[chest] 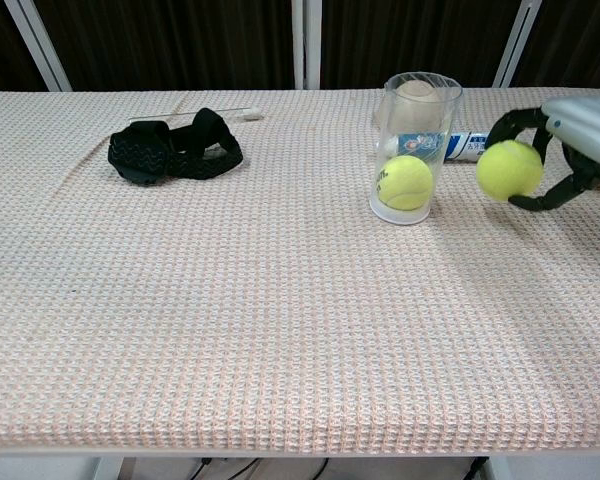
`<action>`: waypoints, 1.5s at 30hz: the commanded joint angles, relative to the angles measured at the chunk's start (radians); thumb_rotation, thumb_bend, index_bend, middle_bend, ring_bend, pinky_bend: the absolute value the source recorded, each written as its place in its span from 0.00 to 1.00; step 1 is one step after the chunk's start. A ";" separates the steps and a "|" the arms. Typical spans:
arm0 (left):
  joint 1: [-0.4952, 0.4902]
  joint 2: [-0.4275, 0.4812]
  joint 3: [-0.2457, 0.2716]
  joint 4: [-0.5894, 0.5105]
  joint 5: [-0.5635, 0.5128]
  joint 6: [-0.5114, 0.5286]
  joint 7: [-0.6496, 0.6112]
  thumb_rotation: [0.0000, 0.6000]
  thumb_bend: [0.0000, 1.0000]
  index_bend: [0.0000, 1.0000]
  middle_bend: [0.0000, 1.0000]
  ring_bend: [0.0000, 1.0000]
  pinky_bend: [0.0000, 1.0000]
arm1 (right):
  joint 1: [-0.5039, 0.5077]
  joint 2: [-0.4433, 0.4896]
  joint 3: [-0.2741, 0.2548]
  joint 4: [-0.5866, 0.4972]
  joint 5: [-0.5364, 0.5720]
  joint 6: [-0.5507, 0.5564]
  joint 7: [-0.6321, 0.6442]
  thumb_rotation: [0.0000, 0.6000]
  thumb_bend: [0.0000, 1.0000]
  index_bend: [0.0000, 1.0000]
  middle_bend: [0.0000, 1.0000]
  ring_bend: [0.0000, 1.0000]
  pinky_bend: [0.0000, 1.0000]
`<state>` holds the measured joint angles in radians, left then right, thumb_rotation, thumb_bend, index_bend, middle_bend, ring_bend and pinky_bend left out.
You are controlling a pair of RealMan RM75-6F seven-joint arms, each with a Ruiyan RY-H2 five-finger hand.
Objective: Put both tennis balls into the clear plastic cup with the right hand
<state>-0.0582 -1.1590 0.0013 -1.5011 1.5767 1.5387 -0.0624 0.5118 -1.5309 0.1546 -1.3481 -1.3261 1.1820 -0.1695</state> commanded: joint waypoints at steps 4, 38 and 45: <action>-0.002 -0.001 0.001 -0.001 0.005 -0.001 0.001 1.00 0.07 0.07 0.00 0.00 0.00 | -0.040 0.094 0.077 -0.160 -0.107 0.186 0.120 1.00 0.35 0.79 0.58 0.49 0.72; 0.008 0.002 -0.003 0.023 0.002 0.016 -0.041 1.00 0.07 0.07 0.00 0.00 0.00 | 0.106 0.102 0.150 -0.289 0.032 -0.025 0.097 1.00 0.05 0.00 0.00 0.00 0.11; 0.010 0.001 -0.001 0.017 0.009 0.021 -0.033 1.00 0.07 0.07 0.00 0.00 0.00 | -0.032 0.169 0.065 -0.288 -0.103 0.182 0.108 1.00 0.07 0.00 0.00 0.00 0.08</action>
<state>-0.0481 -1.1580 0.0006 -1.4845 1.5855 1.5597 -0.0949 0.5490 -1.3938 0.2679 -1.6482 -1.3642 1.2702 -0.0577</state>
